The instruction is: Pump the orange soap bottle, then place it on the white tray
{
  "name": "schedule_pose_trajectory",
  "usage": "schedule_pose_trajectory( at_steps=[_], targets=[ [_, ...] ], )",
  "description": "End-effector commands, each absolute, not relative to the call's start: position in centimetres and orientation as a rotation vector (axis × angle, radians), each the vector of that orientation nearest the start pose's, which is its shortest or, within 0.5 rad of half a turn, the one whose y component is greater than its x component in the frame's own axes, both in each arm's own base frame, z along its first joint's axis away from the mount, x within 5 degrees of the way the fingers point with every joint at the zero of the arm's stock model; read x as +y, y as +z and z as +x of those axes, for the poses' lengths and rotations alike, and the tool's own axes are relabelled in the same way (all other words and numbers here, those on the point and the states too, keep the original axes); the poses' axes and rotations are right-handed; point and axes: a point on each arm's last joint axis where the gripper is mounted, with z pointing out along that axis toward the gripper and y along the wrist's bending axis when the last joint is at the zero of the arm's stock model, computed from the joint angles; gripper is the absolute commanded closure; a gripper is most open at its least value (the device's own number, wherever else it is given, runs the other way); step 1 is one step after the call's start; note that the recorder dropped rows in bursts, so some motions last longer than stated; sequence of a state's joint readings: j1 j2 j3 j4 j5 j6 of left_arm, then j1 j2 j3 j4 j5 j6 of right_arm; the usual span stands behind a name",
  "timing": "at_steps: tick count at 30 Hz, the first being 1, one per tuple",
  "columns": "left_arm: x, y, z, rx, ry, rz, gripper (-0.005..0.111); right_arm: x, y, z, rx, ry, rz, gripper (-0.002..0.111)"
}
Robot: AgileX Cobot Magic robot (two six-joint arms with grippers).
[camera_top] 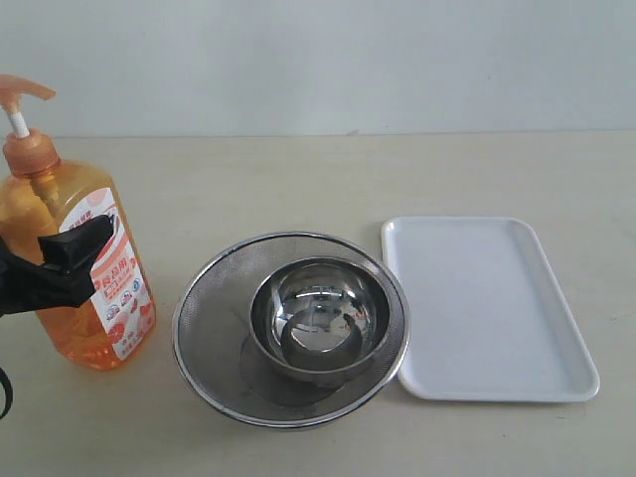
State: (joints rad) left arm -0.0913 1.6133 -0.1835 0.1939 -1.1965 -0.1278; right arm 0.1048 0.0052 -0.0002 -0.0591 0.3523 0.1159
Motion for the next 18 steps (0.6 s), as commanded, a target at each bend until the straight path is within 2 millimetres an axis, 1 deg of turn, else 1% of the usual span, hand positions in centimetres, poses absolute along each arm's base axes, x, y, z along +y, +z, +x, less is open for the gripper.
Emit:
schedule_pose_trajectory(
  at_steps=[1,9,14,18],
  targets=[
    [-3.6,15.3,21.6,1.694,-0.275,0.159,0.102,0.4,18.2,5.3,1.833,0.095,-0.025,0.003],
    [-3.7,15.4,21.7,1.691,-0.274,0.159,0.102,0.4,18.2,5.3,1.833,0.095,-0.025,0.003],
    [-3.8,15.9,22.5,1.665,-0.278,0.161,0.102,0.4,18.2,5.3,1.827,0.095,-0.025,0.003],
    [-3.7,15.8,22.8,1.692,-0.284,0.145,0.102,0.4,18.2,5.3,1.827,0.095,-0.025,0.003]
  ],
)
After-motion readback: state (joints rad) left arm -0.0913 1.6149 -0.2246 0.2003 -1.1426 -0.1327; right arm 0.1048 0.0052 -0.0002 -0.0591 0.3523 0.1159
